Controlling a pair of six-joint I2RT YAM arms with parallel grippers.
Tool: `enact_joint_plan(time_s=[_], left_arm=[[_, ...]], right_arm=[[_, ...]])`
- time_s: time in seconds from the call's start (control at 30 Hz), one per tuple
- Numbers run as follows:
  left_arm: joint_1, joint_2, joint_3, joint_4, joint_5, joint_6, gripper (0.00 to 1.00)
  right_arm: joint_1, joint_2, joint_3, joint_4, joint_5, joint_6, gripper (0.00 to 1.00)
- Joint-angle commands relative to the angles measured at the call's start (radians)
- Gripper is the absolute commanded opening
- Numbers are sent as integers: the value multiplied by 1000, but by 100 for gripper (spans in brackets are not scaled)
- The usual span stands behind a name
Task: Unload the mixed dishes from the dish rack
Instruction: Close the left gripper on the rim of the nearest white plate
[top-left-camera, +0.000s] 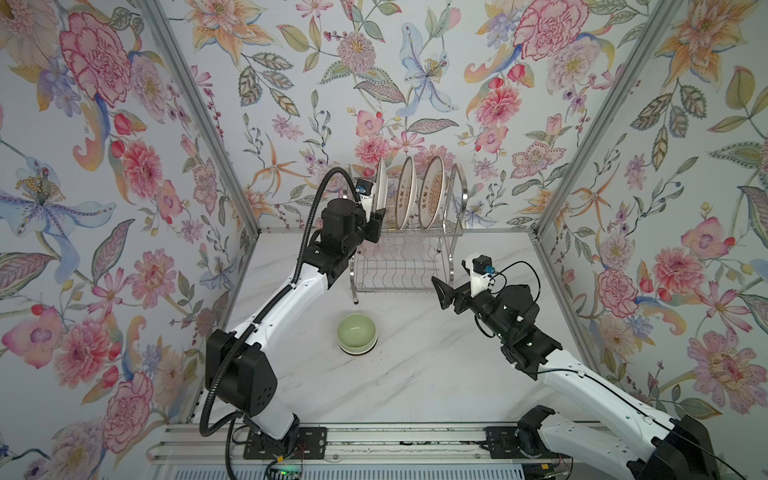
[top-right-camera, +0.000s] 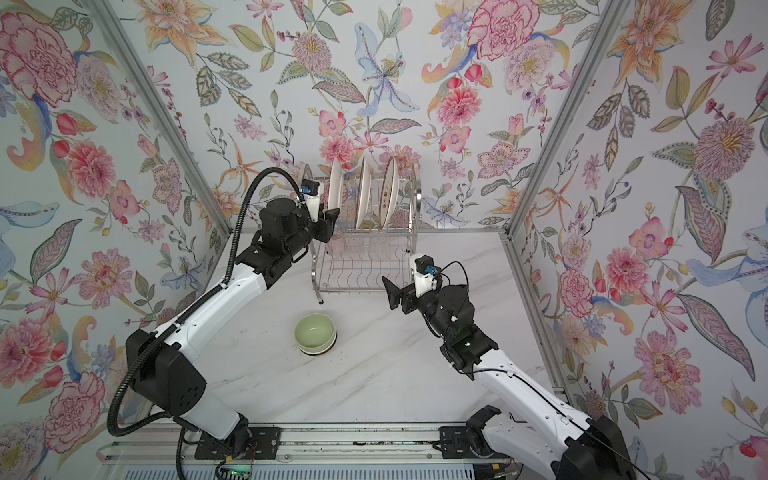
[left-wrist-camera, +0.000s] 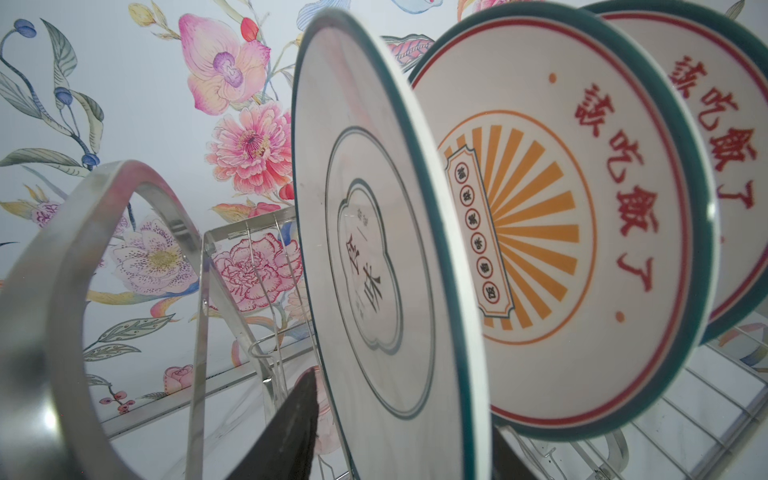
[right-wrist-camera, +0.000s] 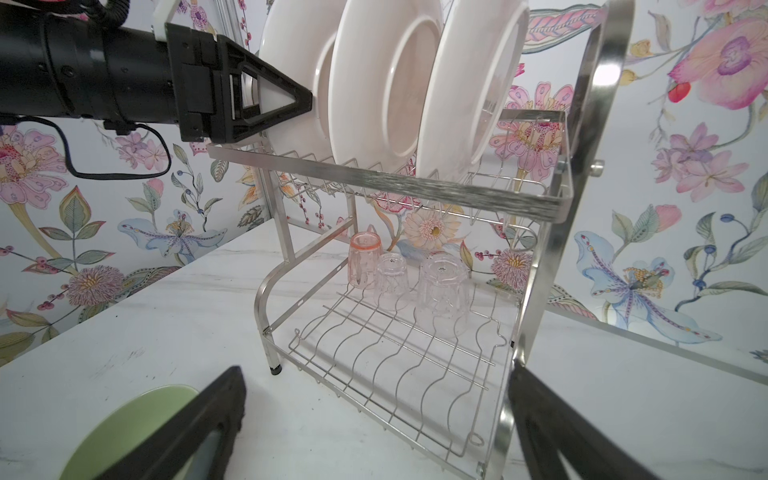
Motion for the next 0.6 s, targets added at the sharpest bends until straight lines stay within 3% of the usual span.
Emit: enact_joint_plan(time_s=[0.0,0.1,0.57], left_arm=[[-5,-24,-9,31,8,-18,47],[-5,-33,-16,45,1,-19,42],[-6,-81,-49,88,5,-60,37]], right_arm=[[-9,-26,2,12,-11,-12,99],[-10,-29,-2,10,-9,-11,99],[-15,-18,5,2,-18,-15,99]])
